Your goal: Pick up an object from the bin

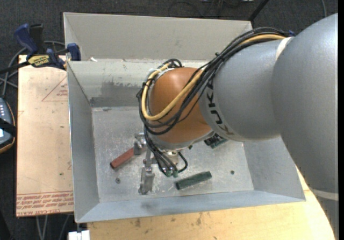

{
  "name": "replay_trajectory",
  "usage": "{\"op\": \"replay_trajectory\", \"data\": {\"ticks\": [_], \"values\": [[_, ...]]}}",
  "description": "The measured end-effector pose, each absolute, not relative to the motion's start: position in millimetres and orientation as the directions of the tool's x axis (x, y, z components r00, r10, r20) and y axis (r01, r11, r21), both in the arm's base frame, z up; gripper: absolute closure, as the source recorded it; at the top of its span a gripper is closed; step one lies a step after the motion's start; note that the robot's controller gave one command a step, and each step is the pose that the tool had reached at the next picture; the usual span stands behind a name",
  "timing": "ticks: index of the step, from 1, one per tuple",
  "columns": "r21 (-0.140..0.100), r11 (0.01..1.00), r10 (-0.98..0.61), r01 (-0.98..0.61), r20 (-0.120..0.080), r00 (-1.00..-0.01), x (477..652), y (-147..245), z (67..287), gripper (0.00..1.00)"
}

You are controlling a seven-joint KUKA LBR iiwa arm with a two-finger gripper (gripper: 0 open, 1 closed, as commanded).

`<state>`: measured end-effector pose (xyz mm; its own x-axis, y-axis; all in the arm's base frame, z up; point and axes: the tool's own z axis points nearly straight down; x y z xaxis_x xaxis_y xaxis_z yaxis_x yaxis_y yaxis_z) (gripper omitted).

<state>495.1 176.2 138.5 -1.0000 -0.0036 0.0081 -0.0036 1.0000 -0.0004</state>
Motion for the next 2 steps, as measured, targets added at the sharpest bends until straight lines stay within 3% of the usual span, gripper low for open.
{"op": "replay_trajectory", "data": {"ticks": [1, 2], "values": [[0.001, 0.971, -0.241, -0.241, 0.000, -0.971, 556.8, 193.7, 73.7, 0.00], [0.002, 0.971, -0.239, -0.239, -0.001, -0.971, 557.4, 193.8, 75.4, 1.00]]}}
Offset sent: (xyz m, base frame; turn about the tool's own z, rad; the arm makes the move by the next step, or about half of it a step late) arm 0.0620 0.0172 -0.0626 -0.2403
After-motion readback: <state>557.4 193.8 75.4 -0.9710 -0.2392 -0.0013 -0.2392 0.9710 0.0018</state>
